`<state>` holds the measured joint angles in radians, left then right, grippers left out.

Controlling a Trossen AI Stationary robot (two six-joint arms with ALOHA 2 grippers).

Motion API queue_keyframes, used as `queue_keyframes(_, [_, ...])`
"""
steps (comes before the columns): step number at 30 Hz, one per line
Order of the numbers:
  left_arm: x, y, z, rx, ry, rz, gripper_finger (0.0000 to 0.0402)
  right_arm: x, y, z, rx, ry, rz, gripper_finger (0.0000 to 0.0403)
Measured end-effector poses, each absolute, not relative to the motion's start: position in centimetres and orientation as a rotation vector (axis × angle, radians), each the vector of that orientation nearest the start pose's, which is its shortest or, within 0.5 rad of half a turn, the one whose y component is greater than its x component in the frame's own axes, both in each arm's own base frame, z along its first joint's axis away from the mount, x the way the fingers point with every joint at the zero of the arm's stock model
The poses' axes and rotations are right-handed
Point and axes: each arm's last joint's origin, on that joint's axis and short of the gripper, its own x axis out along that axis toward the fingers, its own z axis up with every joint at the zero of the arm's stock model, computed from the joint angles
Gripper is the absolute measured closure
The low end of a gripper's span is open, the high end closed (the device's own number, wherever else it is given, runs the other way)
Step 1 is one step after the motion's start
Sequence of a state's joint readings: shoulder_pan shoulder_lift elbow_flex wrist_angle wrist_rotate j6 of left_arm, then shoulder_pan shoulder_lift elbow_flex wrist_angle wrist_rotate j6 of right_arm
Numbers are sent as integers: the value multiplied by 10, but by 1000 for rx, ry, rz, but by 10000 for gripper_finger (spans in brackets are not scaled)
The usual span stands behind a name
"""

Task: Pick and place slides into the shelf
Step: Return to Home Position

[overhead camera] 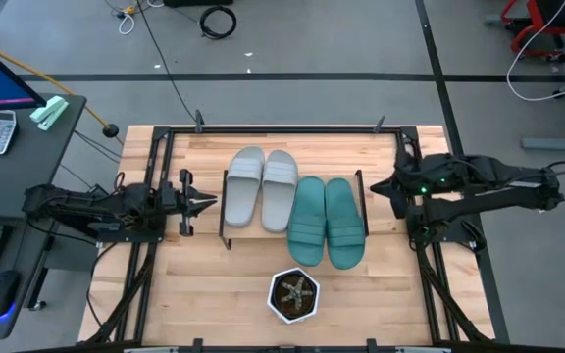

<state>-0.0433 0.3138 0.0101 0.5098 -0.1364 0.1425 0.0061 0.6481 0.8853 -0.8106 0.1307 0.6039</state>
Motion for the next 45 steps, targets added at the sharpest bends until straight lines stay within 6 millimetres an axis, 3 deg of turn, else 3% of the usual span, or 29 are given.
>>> queue_keyframes(11, [115, -1, 188, -34, -199, 92, 359, 76, -2, 301, 509, 469, -261, 399])
queue_keyframes(24, [115, -1, 188, -111, -203, 85, 356, 53, -3, 282, 409, 411, -242, 401])
queue_keyframes(30, [115, -1, 188, -111, -204, 85, 363, 48, -3, 263, 426, 301, -210, 402])
queue_keyframes(36, [115, -1, 188, -111, -204, 84, 367, 42, -4, 260, 453, 208, -196, 403])
queue_keyframes(41, [115, -1, 188, -111, -204, 85, 360, 50, -3, 257, 469, 124, -176, 403])
queue_keyframes(45, [115, -1, 188, -111, -204, 84, 359, 61, -3, 240, 456, 144, -181, 403])
